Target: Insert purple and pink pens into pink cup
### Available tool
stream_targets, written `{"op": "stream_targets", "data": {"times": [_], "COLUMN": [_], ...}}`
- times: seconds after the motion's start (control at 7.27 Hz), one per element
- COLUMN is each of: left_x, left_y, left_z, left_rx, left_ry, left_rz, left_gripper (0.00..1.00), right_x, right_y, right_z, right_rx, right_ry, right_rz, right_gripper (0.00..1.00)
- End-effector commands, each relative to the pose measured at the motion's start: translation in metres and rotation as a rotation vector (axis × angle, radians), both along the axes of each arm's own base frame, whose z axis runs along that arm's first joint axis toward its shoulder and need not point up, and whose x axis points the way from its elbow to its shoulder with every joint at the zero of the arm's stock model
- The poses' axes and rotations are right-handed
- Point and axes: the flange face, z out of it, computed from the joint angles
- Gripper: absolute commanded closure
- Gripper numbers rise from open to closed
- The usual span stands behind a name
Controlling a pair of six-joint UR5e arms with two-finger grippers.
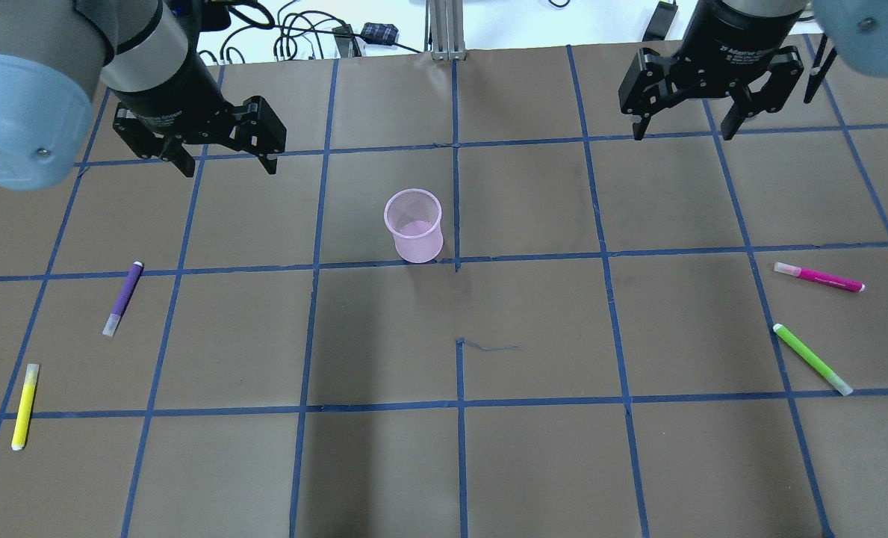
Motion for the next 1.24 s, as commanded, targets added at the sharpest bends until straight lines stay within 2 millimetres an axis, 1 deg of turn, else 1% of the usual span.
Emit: {"op": "stream_targets", "data": {"times": [0.0,0.28,0.41,0.55,0.69,0.83,0.96,1.1], "left_x": [-0.004,-0.005,-0.007,-0.011,-0.012,-0.007,-0.005,-0.001], "left_y": [-0.001,-0.003,-0.007,-0.004,-0.005,-0.009,-0.006,-0.001], "left_z": [-0.002,0.0,-0.002,0.005,0.001,0.006,-0.001,-0.001], "left_rx": [-0.003,-0.024,-0.034,-0.047,-0.04,-0.05,-0.026,-0.003], "left_ry": [0.008,0.011,0.013,0.016,0.015,0.018,0.004,0.0], "left_rz": [-0.01,-0.021,-0.022,-0.03,-0.032,-0.023,-0.02,-0.012], "left_gripper": [0.0,0.0,0.0,0.0,0.0,0.0,0.0,0.0], "right_x": [0.0,-0.001,-0.001,-0.002,-0.015,-0.041,-0.071,-0.09], "right_y": [0.0,0.001,0.001,-0.006,-0.009,-0.008,-0.01,-0.009], "right_z": [0.0,0.001,0.001,0.003,0.003,0.002,0.002,-0.001], "right_rx": [-0.001,-0.001,0.0,-0.01,-0.01,0.01,0.019,0.039], "right_ry": [0.0,0.008,0.01,0.014,0.025,0.031,0.027,0.019], "right_rz": [0.0,0.01,0.047,0.117,0.294,0.405,0.438,0.537], "right_gripper": [0.0,0.0,0.0,0.0,0.0,0.0,0.0,0.0]}}
